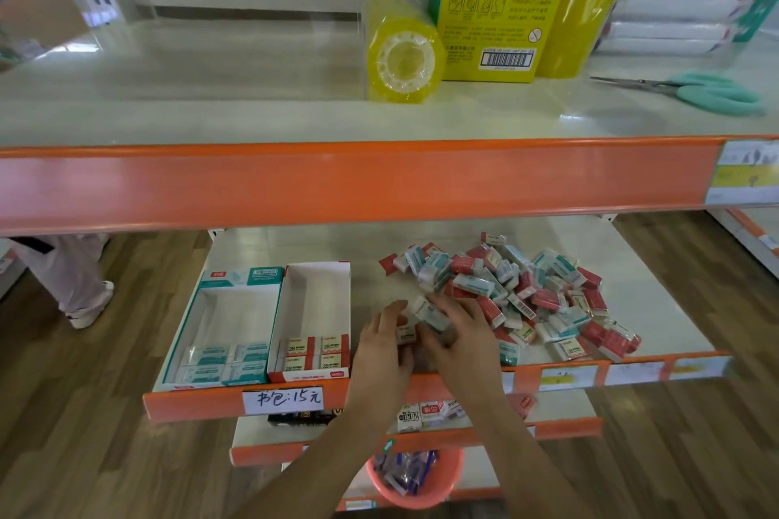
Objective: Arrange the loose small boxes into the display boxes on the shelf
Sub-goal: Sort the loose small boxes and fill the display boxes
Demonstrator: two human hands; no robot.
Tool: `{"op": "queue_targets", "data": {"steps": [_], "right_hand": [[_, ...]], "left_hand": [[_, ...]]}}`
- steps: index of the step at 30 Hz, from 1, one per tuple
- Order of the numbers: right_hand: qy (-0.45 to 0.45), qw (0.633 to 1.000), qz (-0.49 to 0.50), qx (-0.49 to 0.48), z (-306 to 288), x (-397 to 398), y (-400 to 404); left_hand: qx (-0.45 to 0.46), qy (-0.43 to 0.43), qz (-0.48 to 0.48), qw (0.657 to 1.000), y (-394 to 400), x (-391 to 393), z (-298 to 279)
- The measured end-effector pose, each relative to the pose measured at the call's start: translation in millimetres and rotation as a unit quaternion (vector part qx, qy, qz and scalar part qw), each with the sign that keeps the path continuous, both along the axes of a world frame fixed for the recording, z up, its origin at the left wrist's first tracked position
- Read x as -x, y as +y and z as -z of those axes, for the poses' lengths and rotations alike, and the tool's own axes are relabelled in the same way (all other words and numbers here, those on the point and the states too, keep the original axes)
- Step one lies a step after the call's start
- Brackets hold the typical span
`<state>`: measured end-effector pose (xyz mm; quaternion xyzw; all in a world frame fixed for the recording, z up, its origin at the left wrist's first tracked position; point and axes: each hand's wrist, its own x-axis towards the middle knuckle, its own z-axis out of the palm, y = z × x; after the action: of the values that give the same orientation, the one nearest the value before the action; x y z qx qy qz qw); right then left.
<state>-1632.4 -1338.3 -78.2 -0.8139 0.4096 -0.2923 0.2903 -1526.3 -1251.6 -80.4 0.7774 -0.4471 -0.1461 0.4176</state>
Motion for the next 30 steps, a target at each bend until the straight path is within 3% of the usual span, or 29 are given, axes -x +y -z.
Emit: {"op": "queue_targets", "data": {"steps": [5,18,30], "right_hand": [[-0.03,0.998,0.006,-0.049,2.1,1.7,-0.6],[-0.06,0.998,-0.022,-0.024,2.1,3.0,-0.4],[0.022,0.994,-0.088,-0.055,2.8,7.2,-5.4]], "left_hand": [[0.0,0.003,-0.001,1.0,1.4,0.0,0.8],[-0.005,-0.047,-0.002,0.999,2.2,0.0,4.8],[-0.021,-0.072,0.001,0.997,1.3,1.4,-0.4]]}}
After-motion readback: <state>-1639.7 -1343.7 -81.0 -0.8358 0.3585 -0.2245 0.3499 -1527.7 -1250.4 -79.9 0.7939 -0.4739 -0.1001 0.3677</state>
